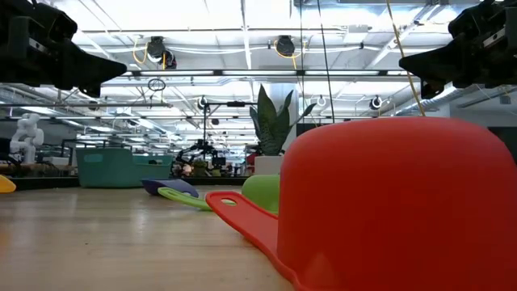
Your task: Nest measuring cups in basket
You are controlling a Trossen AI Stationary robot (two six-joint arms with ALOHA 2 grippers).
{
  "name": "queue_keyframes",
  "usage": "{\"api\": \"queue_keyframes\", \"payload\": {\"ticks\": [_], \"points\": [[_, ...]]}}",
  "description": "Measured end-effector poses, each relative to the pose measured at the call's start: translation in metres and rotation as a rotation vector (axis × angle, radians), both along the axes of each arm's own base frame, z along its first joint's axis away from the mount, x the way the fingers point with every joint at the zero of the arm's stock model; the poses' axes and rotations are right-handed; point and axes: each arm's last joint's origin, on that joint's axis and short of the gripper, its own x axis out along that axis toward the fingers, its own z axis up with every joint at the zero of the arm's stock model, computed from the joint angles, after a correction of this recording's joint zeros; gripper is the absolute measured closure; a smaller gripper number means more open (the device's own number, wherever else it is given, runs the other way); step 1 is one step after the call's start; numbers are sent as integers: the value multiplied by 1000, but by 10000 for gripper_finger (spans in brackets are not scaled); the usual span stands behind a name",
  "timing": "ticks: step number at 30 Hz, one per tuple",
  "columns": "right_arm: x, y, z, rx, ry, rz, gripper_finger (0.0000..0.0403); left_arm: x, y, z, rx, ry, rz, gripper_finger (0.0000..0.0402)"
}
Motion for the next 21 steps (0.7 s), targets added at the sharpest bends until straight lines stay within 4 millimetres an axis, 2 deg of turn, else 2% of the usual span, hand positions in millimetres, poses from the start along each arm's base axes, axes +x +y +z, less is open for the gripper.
{"api": "queue_keyframes", "payload": {"ticks": [14, 18, 21], "points": [[0, 0, 1, 5, -8, 1, 403, 0, 0, 0, 3, 0, 0, 396], [0, 0, 1, 208, -23, 14, 403, 0, 0, 0, -7, -1, 0, 396], [0, -1, 2, 254, -30, -2, 403, 0, 0, 0, -89, -7, -2, 396]]}}
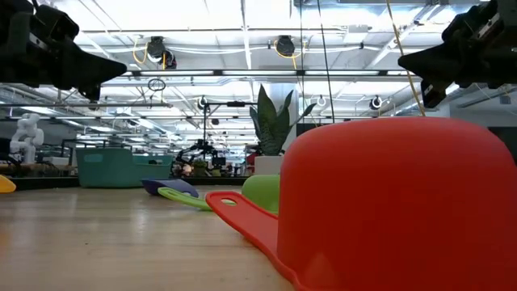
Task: Nest measuring cups in basket
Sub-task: Stack the blue measuring cup on top of the orange measuring cup
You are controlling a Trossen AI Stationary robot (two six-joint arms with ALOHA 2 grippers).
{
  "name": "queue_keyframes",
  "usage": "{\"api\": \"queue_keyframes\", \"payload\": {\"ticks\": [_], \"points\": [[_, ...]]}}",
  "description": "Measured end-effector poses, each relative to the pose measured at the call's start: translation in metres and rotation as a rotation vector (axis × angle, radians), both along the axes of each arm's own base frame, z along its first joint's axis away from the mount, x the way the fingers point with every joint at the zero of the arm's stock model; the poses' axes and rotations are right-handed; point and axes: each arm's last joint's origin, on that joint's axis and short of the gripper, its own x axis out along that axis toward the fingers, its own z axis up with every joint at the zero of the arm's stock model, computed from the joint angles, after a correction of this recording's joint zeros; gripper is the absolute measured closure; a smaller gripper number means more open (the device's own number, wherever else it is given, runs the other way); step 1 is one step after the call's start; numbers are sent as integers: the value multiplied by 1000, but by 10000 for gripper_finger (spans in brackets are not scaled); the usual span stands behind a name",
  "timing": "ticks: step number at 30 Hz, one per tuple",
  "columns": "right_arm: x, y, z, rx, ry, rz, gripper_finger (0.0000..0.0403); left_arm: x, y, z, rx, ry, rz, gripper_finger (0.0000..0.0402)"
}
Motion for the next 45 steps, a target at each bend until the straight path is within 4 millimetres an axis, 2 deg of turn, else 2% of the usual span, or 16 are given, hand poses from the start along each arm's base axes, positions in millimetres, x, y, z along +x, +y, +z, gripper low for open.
{"api": "queue_keyframes", "payload": {"ticks": [2, 8, 11, 17, 23, 27, 35, 45], "points": [[0, 0, 0, 6, -2, 5, 403, 0, 0, 1, -41, -8, 0, 396], [2, 9, -1, 30, 15, 166, 403, 0, 0, 7, -32, -76, 15, 396], [6, 15, -4, 41, 58, 182, 402, 0, 1, 7, -32, -78, 23, 396], [17, 33, -23, 57, 307, 179, 397, 0, 1, 7, -36, -77, 23, 396], [37, 66, -1, -33, 494, 215, 396, 0, 2, 4, -38, -49, 57, 396], [49, 90, 0, -80, 695, 218, 395, 0, 2, 1, -49, -19, 76, 396], [66, 136, -9, -128, 915, 276, 348, 0, 2, -1, -69, 2, 76, 396], [63, 151, -39, -258, 1039, 219, 286, 0, 2, -1, -70, 5, 76, 396]]}}
